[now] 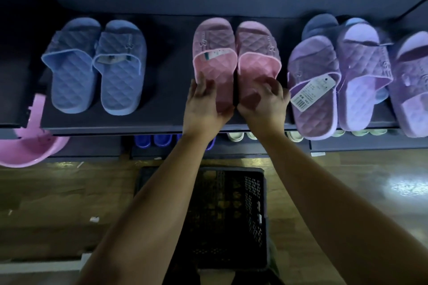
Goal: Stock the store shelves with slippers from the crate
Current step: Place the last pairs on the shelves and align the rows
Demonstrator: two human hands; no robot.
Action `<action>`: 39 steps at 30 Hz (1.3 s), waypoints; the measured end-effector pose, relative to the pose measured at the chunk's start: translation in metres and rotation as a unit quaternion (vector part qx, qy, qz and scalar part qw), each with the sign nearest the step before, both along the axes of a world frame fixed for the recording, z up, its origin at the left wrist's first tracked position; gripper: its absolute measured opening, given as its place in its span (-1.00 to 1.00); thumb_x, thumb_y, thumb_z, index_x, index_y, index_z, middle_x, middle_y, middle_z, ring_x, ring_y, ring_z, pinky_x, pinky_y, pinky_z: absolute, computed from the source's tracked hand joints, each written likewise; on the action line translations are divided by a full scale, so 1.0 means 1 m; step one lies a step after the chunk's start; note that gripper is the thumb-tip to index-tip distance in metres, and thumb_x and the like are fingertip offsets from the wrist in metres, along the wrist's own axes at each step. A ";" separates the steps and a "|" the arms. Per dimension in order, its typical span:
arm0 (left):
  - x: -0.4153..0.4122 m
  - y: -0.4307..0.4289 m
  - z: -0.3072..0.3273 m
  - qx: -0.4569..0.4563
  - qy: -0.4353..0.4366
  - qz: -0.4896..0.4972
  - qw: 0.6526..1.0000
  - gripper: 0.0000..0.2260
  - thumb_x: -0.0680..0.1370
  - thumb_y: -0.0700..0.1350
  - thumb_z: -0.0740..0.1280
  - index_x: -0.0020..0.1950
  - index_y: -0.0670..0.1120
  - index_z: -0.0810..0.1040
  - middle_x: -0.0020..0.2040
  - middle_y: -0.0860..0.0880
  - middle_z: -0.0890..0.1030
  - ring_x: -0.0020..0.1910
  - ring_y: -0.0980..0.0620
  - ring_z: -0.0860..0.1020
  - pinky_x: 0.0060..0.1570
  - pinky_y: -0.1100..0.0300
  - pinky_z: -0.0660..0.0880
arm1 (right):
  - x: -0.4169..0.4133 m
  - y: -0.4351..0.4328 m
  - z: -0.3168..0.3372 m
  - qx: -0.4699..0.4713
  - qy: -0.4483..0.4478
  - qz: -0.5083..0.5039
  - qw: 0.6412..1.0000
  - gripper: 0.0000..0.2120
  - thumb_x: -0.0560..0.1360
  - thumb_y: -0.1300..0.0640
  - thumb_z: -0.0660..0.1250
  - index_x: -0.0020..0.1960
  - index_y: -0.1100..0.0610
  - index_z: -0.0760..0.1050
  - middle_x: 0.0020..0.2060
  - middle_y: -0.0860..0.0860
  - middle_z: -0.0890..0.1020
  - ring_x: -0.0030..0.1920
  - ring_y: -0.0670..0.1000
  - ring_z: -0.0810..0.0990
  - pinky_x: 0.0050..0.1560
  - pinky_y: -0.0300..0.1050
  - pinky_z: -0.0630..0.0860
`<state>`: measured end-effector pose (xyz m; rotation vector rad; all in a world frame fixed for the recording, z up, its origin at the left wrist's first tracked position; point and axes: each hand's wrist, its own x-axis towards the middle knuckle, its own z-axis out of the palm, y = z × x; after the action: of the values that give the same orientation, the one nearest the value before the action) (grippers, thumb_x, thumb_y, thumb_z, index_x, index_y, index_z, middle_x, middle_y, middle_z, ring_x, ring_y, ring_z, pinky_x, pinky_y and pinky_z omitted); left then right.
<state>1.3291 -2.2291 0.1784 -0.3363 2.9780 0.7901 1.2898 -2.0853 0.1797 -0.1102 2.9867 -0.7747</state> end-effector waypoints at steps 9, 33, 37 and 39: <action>0.021 -0.060 -0.002 -0.010 0.013 0.066 0.998 -0.32 0.31 0.23 0.34 0.26 -0.21 0.44 0.43 -0.26 0.33 0.37 -0.28 0.34 0.28 -0.08 0.39 | 0.012 -0.056 0.010 -0.076 0.003 0.046 0.996 -0.49 0.28 -0.06 0.37 0.20 0.05 0.57 0.31 0.12 0.44 0.22 0.24 0.30 0.13 -0.19 0.20; 0.006 0.115 0.032 0.074 0.155 0.023 0.985 -0.52 0.48 0.04 0.25 0.33 -0.20 0.45 0.17 -0.22 0.50 0.15 -0.22 0.47 0.10 -0.08 0.48 | 0.004 0.128 0.057 -0.162 0.186 -0.053 0.968 -0.75 0.36 0.23 0.25 0.02 0.23 0.52 -0.05 0.17 0.54 -0.01 0.16 0.46 0.03 -0.04 0.38; -0.001 0.166 0.036 0.147 0.087 0.063 0.983 -0.37 0.41 0.24 0.21 0.34 -0.14 0.41 0.18 -0.18 0.50 0.15 -0.17 0.46 0.04 0.04 0.45 | -0.008 0.178 0.056 -0.091 0.184 -0.097 0.974 -0.57 0.30 0.15 0.27 0.15 0.24 0.47 0.09 0.20 0.51 0.05 0.25 0.45 0.08 -0.08 0.23; -0.005 0.187 0.037 0.198 0.055 0.096 0.974 -0.31 0.36 0.32 0.24 0.33 -0.11 0.39 0.17 -0.15 0.51 0.14 -0.12 0.46 -0.01 0.14 0.40 | -0.011 0.198 0.048 -0.062 0.138 -0.121 0.981 -0.46 0.27 0.11 0.30 0.23 0.24 0.42 0.18 0.20 0.47 0.12 0.28 0.43 0.09 -0.05 0.22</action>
<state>1.3245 -2.0419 0.2150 -0.5778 2.8150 1.4339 1.2784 -1.8868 0.2273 0.1592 3.2521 -1.0506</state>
